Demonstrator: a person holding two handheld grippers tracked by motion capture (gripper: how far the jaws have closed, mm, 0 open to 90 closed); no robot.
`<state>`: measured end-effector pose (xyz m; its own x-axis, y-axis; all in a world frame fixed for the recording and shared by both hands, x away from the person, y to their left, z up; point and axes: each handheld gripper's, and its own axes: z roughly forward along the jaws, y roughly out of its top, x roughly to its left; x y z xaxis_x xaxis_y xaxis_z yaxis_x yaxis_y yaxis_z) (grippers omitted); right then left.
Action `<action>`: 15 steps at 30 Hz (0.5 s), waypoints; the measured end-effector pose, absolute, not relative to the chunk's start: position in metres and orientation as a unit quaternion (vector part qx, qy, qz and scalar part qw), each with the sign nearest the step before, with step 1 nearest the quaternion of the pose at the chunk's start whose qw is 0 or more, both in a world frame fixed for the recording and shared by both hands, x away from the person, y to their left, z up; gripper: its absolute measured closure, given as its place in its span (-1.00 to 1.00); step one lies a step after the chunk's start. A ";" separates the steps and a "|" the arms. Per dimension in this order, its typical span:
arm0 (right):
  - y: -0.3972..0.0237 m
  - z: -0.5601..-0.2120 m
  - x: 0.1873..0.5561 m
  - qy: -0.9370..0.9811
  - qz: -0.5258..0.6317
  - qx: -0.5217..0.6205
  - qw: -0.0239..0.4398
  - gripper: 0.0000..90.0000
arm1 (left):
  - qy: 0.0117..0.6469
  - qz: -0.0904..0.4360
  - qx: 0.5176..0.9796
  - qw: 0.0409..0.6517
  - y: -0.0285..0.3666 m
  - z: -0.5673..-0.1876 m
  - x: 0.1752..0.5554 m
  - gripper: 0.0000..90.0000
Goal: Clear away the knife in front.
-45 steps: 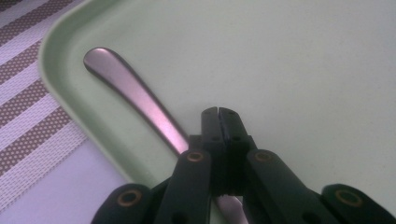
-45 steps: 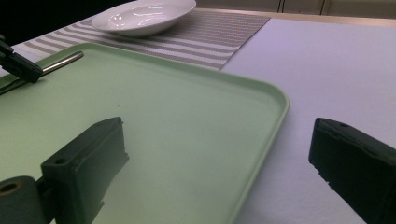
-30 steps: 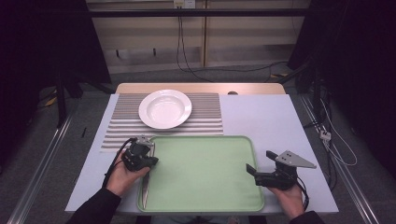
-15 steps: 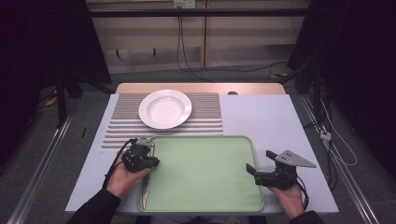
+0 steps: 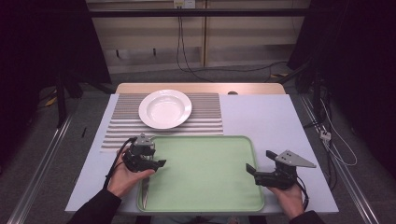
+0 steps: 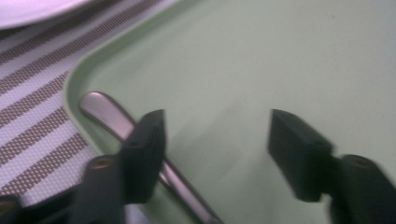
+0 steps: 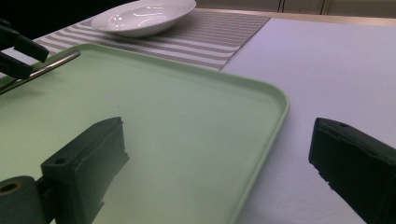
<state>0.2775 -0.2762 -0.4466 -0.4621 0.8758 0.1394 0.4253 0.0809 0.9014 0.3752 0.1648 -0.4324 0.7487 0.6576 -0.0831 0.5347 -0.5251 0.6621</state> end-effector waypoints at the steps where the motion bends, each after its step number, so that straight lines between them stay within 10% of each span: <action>1: -0.276 -0.447 0.277 0.699 0.493 0.466 0.229 -0.92 | 0.345 0.089 0.867 0.349 0.166 -0.432 0.376 -0.48; 7: -0.276 -0.447 0.278 0.699 0.492 0.467 0.228 -0.92 | 0.340 0.074 0.856 0.382 0.168 -0.420 0.377 -0.83; 15: -0.276 -0.447 0.280 0.699 0.493 0.466 0.226 -0.92 | 0.363 0.121 0.826 0.413 0.182 -0.409 0.370 -0.83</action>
<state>0.2801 -0.2761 -0.4473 -0.4626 0.8748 0.1440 0.4288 0.0786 0.9000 0.3697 0.1821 -0.4086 0.7071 0.7000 -0.1000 0.5000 -0.3950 0.7707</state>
